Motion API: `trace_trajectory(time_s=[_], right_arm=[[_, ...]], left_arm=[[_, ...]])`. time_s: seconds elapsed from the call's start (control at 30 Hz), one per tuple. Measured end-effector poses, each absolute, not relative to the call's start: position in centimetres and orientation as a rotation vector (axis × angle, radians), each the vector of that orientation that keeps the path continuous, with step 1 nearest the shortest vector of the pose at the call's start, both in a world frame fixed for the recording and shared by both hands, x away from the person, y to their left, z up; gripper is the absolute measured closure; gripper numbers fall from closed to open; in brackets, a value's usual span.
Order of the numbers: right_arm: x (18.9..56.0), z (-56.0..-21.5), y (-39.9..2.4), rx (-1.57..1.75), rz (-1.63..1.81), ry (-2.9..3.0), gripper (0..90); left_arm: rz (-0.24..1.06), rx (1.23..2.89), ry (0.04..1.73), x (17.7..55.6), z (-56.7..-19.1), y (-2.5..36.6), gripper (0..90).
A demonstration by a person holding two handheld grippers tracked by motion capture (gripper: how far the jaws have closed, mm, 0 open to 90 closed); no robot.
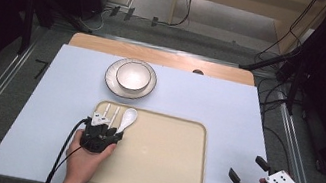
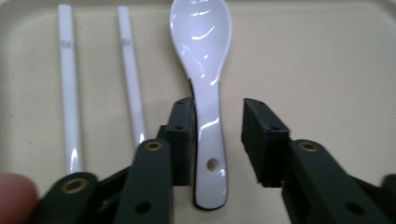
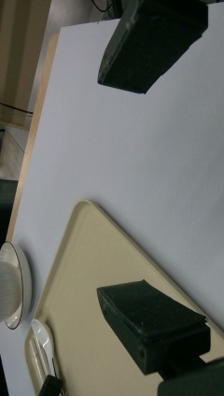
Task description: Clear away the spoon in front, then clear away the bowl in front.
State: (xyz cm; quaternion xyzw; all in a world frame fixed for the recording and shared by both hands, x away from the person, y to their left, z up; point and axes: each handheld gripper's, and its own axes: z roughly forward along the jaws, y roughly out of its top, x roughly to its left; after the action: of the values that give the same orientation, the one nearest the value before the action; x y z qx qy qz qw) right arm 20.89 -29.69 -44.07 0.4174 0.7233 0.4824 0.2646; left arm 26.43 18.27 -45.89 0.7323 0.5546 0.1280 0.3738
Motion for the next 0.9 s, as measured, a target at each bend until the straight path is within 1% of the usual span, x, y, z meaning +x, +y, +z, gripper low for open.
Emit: trace_trajectory(time_s=[0.07,0.2,0.3,0.37,0.47,0.67,0.9], right_arm=[[20.9,-44.1,-29.7,1.131,1.303,1.957,2.6],[20.9,-44.1,-29.8,1.132,1.304,1.953,2.6],[21.0,-44.1,-29.6,1.123,1.303,1.959,2.6],[21.0,-44.1,-29.6,1.128,1.302,1.957,2.6],[21.0,-44.1,-29.5,1.124,1.302,1.96,2.6],[21.0,-44.1,-29.5,1.131,1.303,1.957,2.6],[21.0,-44.0,-29.4,1.119,1.304,1.954,2.6]], left_arm=[[0.324,1.863,1.403,26.4,-45.5,18.4,51.9],[0.332,1.837,1.356,26.0,-44.4,18.5,33.9],[0.322,1.835,1.311,25.9,-43.9,18.8,12.9],[0.279,1.82,1.26,25.9,-43.7,19.2,0.0],[0.296,1.789,1.251,25.8,-43.2,19.7,0.0],[0.308,1.788,1.215,26.0,-42.7,20.5,0.0],[0.32,1.775,1.189,27.1,-41.4,21.7,0.0]])
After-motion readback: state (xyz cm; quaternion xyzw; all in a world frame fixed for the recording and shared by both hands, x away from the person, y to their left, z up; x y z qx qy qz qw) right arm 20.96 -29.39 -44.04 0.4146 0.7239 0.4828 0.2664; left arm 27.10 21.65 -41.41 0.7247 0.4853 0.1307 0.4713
